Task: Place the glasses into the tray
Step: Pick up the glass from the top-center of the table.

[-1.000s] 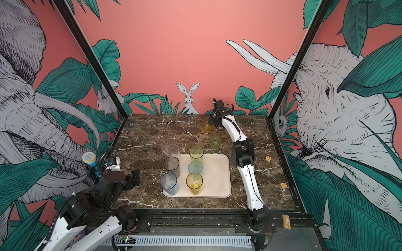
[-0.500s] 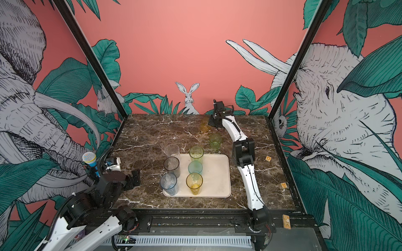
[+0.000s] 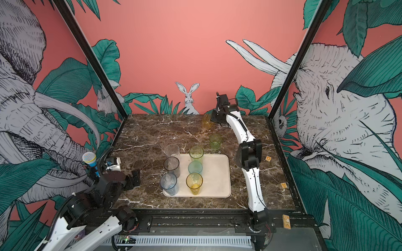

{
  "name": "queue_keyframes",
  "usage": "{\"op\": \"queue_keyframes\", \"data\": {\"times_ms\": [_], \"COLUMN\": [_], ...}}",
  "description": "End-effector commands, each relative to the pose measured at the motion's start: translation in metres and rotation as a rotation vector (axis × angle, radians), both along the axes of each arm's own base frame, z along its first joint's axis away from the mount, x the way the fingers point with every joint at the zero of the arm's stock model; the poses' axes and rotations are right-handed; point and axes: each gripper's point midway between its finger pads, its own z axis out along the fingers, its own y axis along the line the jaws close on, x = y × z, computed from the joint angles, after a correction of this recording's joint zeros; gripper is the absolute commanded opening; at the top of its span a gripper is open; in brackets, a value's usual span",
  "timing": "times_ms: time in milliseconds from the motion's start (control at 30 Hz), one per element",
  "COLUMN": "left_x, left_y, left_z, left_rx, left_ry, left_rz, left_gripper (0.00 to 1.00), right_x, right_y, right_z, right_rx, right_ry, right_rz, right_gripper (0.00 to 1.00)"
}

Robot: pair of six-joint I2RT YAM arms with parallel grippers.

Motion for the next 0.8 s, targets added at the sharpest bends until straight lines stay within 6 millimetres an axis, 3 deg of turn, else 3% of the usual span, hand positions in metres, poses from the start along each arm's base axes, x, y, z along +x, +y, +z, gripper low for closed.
{"op": "queue_keyframes", "data": {"times_ms": [0, 167, 467, 767], "left_x": [0.0, 0.0, 0.0, 0.001], "left_y": [0.002, 0.001, 0.0, -0.002], "left_z": [-0.005, -0.006, -0.005, -0.005], "left_rx": [0.001, -0.004, -0.001, -0.003], "left_ry": [0.006, 0.006, 0.005, 0.004], "left_rz": [0.014, 0.009, 0.001, -0.004], "left_gripper": [0.99, 0.99, 0.99, 0.99], "right_x": [-0.015, -0.032, -0.078, -0.125], "right_y": [-0.011, -0.021, -0.04, -0.053], "right_z": [0.055, 0.086, 0.122, 0.133], "right_rx": [-0.022, -0.053, -0.106, -0.127], "right_ry": [-0.088, -0.117, -0.14, -0.133], "right_rz": [0.013, 0.018, 0.033, 0.06], "right_gripper": [0.0, 0.0, 0.0, 0.0]}}
